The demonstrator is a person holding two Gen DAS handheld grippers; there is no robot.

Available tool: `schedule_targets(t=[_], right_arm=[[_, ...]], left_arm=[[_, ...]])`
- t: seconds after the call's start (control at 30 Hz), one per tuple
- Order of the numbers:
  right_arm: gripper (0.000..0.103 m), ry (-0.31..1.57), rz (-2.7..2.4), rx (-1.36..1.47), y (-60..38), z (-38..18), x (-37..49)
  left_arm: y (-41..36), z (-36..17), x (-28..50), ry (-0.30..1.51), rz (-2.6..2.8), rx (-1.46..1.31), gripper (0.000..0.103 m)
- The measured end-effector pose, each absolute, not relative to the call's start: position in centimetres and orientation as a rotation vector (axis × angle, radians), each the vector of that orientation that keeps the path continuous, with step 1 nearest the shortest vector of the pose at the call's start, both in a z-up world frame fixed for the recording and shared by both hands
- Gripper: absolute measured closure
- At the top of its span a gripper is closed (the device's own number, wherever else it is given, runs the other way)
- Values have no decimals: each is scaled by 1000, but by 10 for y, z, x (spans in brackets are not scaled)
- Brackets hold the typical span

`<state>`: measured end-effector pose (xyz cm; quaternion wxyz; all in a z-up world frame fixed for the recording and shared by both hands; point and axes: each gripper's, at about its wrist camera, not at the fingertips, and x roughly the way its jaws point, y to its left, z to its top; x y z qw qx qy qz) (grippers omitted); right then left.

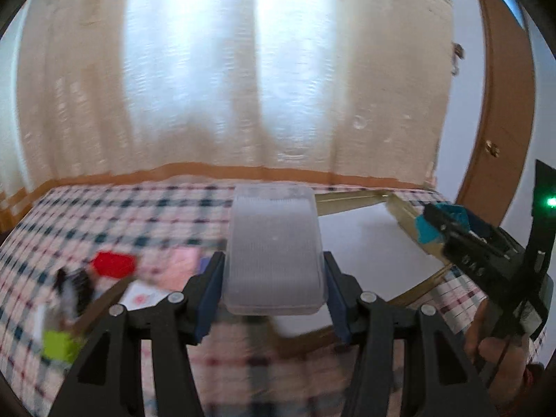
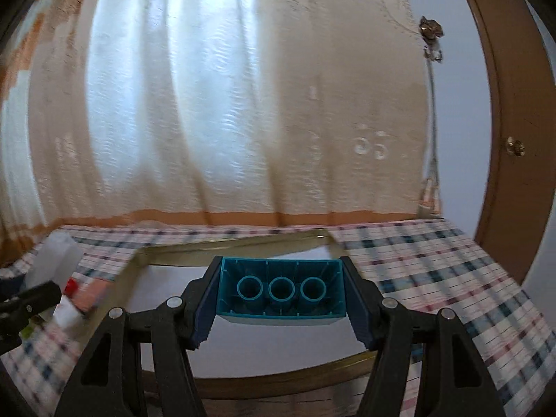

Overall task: Organize rigid objects
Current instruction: 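Carry the teal brick with the right tool while the left tool grasps and carries the clear box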

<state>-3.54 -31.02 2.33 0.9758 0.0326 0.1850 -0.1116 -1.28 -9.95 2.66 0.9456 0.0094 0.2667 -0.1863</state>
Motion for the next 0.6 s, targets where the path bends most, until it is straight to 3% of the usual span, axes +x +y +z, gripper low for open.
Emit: schedule_targets(t=[0.3,0.6], right_arm=[[37,471,-313,100,-353,8,-20],[37,555,-290,119,-350,-4,-5]], left_arm=[[-170,2,16,628,-420,45,49],[-180,-11,25,653,-418,81,49]])
